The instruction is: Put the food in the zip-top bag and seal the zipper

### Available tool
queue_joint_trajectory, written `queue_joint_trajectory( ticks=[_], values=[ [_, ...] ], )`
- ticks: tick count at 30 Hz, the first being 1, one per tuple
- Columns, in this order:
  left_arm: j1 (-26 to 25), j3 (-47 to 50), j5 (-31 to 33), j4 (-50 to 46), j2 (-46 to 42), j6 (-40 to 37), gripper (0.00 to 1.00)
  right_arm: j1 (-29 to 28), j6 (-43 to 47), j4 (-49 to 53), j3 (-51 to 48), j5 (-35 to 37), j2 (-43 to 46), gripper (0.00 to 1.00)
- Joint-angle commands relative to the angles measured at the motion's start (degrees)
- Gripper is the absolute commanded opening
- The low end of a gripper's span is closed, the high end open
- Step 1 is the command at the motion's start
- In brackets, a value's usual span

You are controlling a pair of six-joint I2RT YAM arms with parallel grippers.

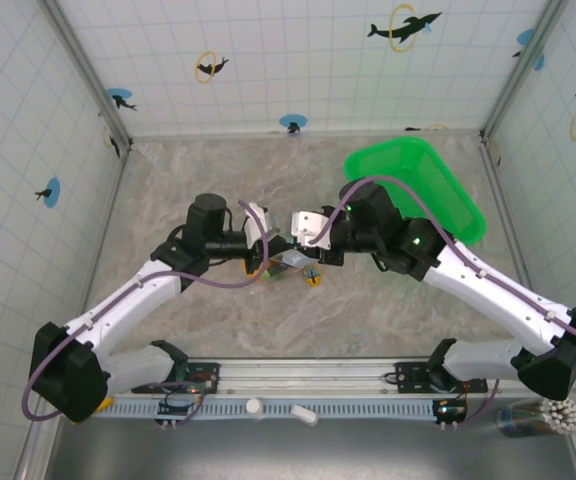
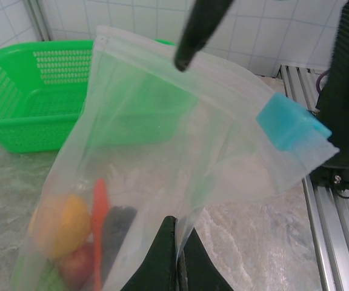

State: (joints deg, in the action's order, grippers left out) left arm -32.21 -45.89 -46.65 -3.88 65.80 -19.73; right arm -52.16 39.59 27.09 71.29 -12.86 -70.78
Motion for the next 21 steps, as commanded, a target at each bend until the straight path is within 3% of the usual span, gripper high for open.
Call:
queue_joint_trajectory(
  ticks=[1, 7, 16, 18, 20, 21],
  values=[
    [-0.4, -1.1, 0.5, -1.1, -1.7, -1.8, 0.0, -0.3, 2.3, -0.7, -1.3, 5.1, 0.0, 0.42],
    [-0.5, -1.5, 0.5, -1.2, -1.8, -1.4, 0.0, -0.5, 1.4, -0.7, -1.1, 3.2, -0.5, 0.33],
    [-0.8, -1.1, 2.6, -1.2, -3.0, -0.8, 0.01, -0.7, 1.4, 0.4, 0.3, 1.8, -1.8, 0.03],
    [-0.8, -1.2, 3.2, -1.2, -3.6, -0.2, 0.23, -0.5, 1.1, -0.1, 0.1, 1.7, -1.3, 0.01],
    [-1.1, -1.5, 2.8, -1.2, -4.5, 0.0, 0.39, -0.3, 0.9, -0.2, 0.3, 1.2, -1.1, 0.0],
    [-1.3, -1.7, 2.7, -1.2, -4.9, 0.0, 0.42, -0.2, 0.8, 0.0, 0.5, 1.1, -1.1, 0.0]
  ],
)
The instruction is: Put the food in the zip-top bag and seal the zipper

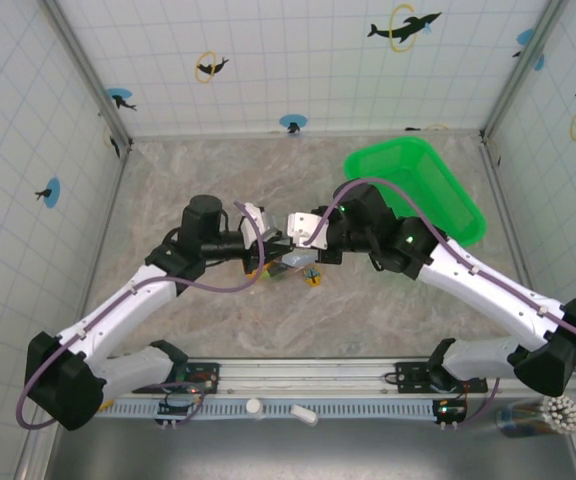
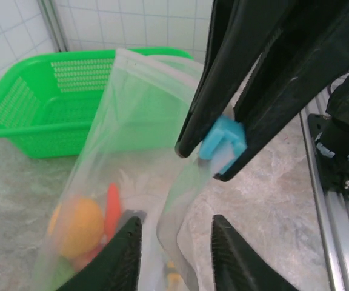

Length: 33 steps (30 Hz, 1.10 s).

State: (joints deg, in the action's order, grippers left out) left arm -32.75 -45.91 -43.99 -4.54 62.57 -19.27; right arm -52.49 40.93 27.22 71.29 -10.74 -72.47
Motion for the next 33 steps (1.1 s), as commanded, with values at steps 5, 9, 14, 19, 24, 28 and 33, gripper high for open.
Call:
queue_joint_trajectory(
  ticks=[5, 9, 14, 19, 24, 28, 33],
  values=[
    [-2.0, -4.3, -0.2, -1.3, -1.2, -1.6, 0.37, 0.5, -1.0, -0.8, 0.7, -2.2, 0.5, 0.0],
    [-2.6, -6.6, -0.1, -2.9, -0.1, -3.2, 0.16, 0.6, -1.4, -1.1, 0.9, -2.6, 0.2, 0.0],
    [-3.2, -7.2, 0.0, -3.8, 0.2, -4.9, 0.0, 0.9, -2.0, -1.4, 1.4, -3.0, 0.3, 0.0],
    [-4.0, -6.7, 2.3, -5.0, -0.8, -7.0, 0.0, 1.8, -2.0, -0.2, 2.0, -3.4, 0.4, 0.0],
    [-4.0, -5.6, 5.5, -4.9, -2.9, -8.7, 0.0, 2.8, -1.9, 1.7, 2.5, -3.6, 0.4, 0.0],
    [-4.0, -5.1, 6.7, -4.9, -4.0, -9.4, 0.0, 3.6, -1.7, 3.6, 3.1, -4.3, 0.5, 0.0],
    [-4.1, -5.1, 5.3, -4.8, -4.3, -9.3, 0.0, 4.3, -2.9, 3.7, 4.1, -6.9, 0.3, 0.0]
  ],
)
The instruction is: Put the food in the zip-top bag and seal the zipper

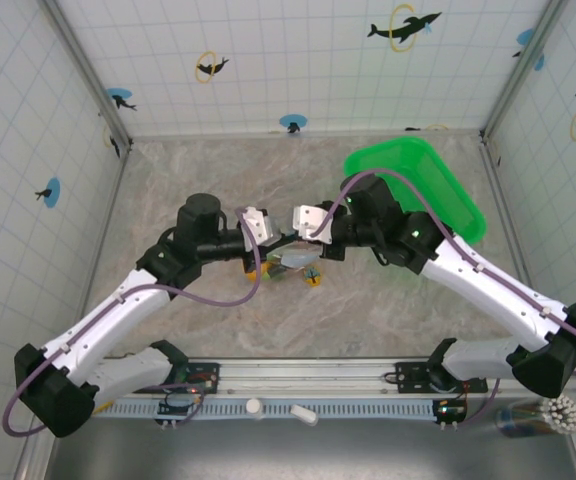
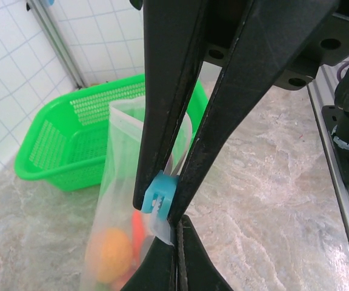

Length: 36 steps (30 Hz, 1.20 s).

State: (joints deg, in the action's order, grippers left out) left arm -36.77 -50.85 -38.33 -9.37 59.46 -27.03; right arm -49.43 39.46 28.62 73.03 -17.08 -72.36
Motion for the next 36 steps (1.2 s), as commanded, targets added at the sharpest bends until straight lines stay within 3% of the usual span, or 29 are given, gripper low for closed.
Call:
queue_joint_trajectory(
  ticks=[1, 4, 9, 14, 15, 18, 24, 31, 36],
  values=[
    [-0.2, -0.1, -0.9, 0.0, -1.0, -1.3, 0.0, 1.2, -1.9, 1.9, 2.4, -1.4, 0.0, 0.0],
    [-0.5, -0.4, -1.3, 0.6, -0.5, -0.5, 0.01, 1.2, -3.1, 0.2, 2.1, -2.9, 0.0, 0.0],
    [-0.8, -0.5, -1.3, 0.6, -0.4, -0.6, 0.11, 1.2, -3.2, 0.3, 2.3, -3.9, 0.0, 0.0],
    [-1.1, -0.8, -1.2, 0.6, -0.6, -0.8, 0.29, 2.1, -3.3, 1.9, 3.6, -7.3, -0.2, 0.0],
    [-1.1, -0.9, -1.1, 0.6, -0.6, -0.8, 0.26, 2.4, -3.3, 2.3, 3.9, -7.9, -0.4, 0.0],
    [-1.3, -1.3, -1.6, 0.6, -0.2, -1.2, 0.0, 2.7, -3.4, 3.6, 4.9, -10.1, -0.9, 0.0],
    [-1.5, -2.0, -1.5, 0.1, -0.3, -2.1, 0.0, 2.6, -3.3, 5.7, 6.3, -9.7, -2.2, 0.0],
    [-1.5, -1.8, -0.9, 0.1, 0.0, -2.2, 0.0, 2.2, -4.1, 3.7, 5.7, -9.7, -1.4, 0.18],
    [-1.6, -1.6, -0.8, 0.1, 0.1, -2.2, 0.0, 2.2, -4.1, 3.6, 5.2, -9.1, -1.4, 0.18]
  ],
)
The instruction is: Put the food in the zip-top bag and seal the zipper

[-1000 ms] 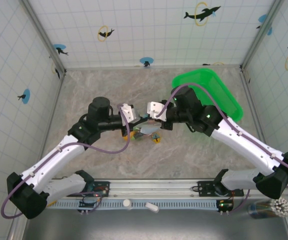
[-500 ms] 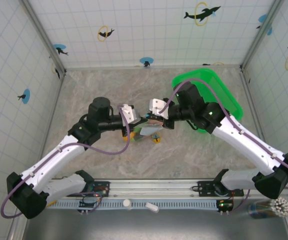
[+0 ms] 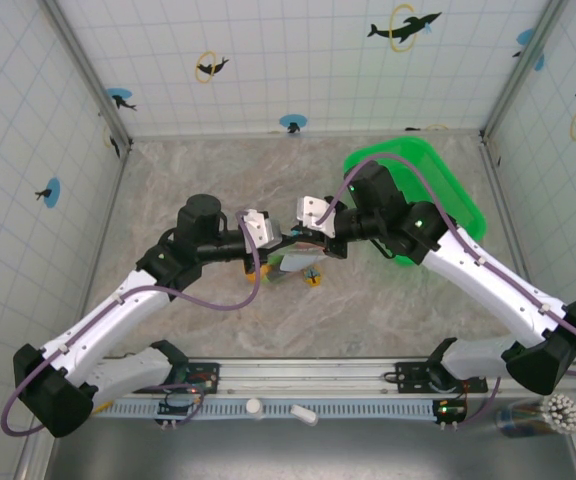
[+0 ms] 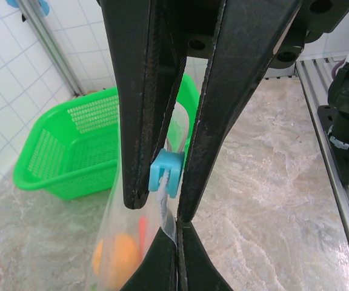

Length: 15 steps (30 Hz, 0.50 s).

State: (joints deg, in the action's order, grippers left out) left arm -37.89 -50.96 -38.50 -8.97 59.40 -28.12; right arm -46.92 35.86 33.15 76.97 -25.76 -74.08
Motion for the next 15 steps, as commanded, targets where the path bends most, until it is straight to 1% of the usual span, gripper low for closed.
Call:
queue_joint_trajectory(
  ticks=[1, 4, 15],
  values=[
    [-0.4, -1.5, -0.6, -0.3, 0.3, -1.1, 0.0, -0.3, -0.5, -1.0, 1.0, -0.3, 0.5, 0.18],
    [-0.4, -1.5, -0.5, -0.3, 0.3, -1.1, 0.0, -0.3, -0.5, -1.4, 0.6, -0.2, 0.9, 0.14],
    [-0.4, -1.3, -0.2, -0.3, 0.2, -1.1, 0.0, 0.1, -1.1, -2.0, -0.9, 0.7, 2.4, 0.2]
  ],
)
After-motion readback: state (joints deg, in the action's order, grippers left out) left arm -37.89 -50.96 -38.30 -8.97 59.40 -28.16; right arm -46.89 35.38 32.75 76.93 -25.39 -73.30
